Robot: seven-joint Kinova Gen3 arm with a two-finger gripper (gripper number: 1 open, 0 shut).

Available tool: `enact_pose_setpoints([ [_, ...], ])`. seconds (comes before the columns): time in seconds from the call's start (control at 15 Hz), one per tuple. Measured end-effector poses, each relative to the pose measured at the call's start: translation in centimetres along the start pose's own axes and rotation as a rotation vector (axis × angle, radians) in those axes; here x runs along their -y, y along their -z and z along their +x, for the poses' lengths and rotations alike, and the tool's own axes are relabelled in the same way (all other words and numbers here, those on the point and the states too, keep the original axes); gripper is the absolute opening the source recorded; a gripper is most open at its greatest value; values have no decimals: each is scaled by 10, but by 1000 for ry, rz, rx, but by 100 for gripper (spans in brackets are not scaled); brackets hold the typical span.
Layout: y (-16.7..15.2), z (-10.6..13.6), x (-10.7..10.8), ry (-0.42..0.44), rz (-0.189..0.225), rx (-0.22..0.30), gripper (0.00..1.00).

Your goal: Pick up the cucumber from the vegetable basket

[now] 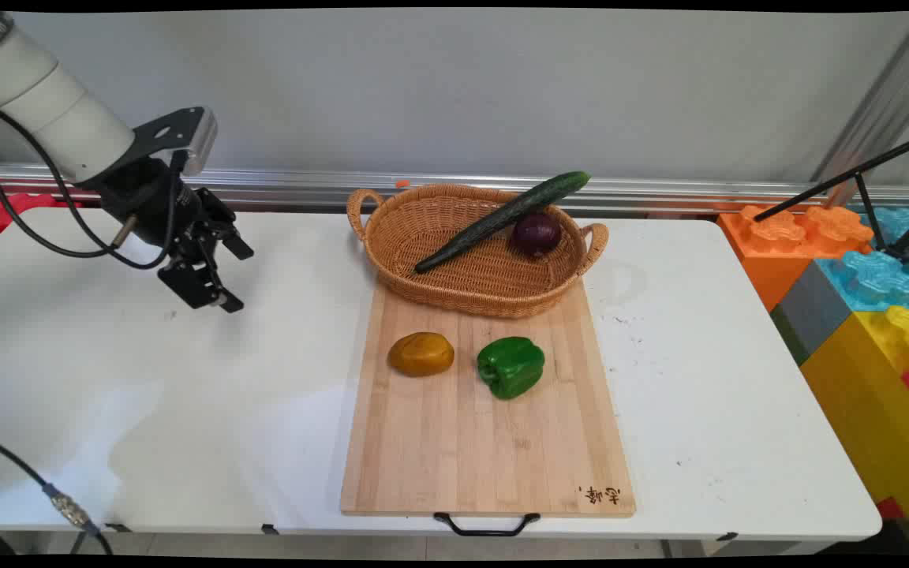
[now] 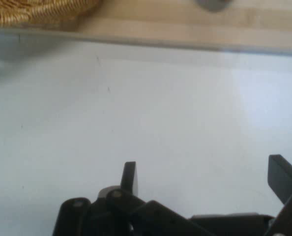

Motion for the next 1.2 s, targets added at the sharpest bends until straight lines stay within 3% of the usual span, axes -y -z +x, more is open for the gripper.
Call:
enact_pose_setpoints([
  [0.33, -11, 25, 13, 84, 52, -140, 100],
  [0.53, -18, 66, 33, 161, 125, -236, 100],
  [0.67, -27, 93, 41, 202, 141, -280, 100],
  [0.93, -60, 154, 56, 282, 140, -335, 100],
  [1.2, -112, 189, 75, 342, 149, -321, 100],
])
